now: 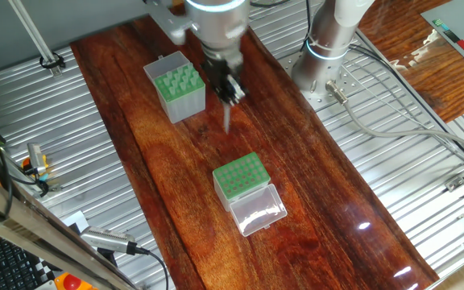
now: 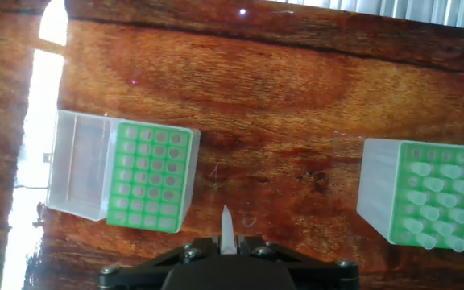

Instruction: Transfer all large pipette tips from one holder to another

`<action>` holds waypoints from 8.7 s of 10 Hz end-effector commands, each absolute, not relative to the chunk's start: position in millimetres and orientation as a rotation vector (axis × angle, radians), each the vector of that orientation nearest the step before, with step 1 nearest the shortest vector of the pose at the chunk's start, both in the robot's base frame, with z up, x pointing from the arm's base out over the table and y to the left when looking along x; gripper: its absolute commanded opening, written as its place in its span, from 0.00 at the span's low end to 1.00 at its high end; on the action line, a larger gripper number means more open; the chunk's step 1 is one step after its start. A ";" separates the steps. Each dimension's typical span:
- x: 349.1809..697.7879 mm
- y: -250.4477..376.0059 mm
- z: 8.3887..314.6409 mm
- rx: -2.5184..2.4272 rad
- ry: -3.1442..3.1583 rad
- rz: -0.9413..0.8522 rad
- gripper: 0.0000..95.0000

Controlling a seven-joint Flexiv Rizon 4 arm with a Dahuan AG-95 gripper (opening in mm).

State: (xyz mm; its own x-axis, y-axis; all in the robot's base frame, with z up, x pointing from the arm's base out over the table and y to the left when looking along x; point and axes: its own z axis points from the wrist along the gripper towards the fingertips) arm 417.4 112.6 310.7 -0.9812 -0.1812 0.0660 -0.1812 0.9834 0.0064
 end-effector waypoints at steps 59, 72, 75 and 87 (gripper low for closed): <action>373.1 264.1 283.7 0.245 -3.104 -0.009 0.00; 378.0 267.2 270.9 0.259 -3.107 -0.003 0.00; 381.9 263.6 257.8 0.270 -3.107 -0.002 0.00; 389.2 267.6 227.3 0.257 -3.145 -0.006 0.60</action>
